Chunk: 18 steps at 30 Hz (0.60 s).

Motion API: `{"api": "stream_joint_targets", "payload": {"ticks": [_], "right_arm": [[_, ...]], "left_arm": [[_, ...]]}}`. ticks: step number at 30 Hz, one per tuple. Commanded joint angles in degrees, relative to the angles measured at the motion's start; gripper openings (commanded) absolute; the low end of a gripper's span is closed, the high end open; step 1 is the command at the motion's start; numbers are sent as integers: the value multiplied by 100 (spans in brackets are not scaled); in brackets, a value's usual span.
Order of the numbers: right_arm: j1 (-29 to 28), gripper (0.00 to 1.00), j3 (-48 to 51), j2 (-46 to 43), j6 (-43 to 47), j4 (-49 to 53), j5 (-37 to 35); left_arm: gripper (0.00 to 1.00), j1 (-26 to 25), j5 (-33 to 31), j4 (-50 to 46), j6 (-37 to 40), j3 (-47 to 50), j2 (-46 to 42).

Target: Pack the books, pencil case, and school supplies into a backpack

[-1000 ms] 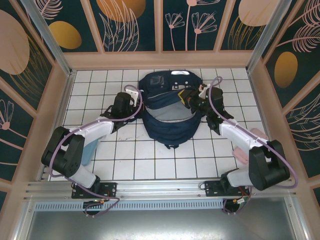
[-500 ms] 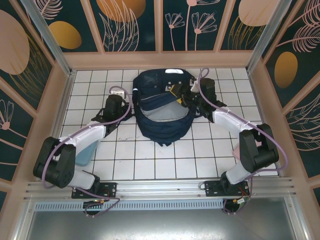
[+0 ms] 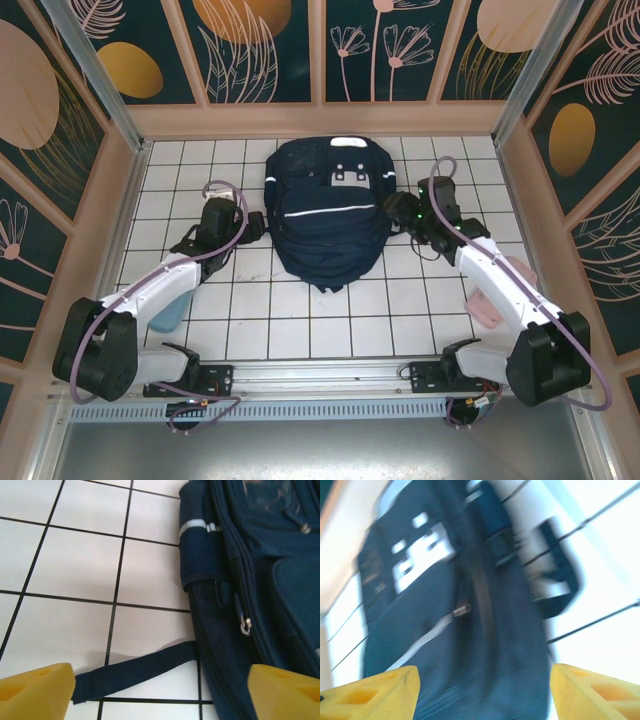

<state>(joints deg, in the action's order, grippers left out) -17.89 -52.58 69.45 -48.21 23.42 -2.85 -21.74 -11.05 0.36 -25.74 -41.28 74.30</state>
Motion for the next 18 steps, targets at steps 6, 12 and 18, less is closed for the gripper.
{"api": "stream_joint_targets", "payload": {"ticks": [6, 12, 18], "right_arm": [[1638, 88, 586, -285, 349, 1261, -2005], [2867, 98, 1153, -442, 651, 894, -1725], [3553, 98, 1536, -183, 745, 610, -1409]], "left_arm": [[99, -6, -309, -194, -202, -449, -282], [99, -6, -179, -344, -263, -695, -251], [98, -6, 101, -397, -188, -889, -188]]}}
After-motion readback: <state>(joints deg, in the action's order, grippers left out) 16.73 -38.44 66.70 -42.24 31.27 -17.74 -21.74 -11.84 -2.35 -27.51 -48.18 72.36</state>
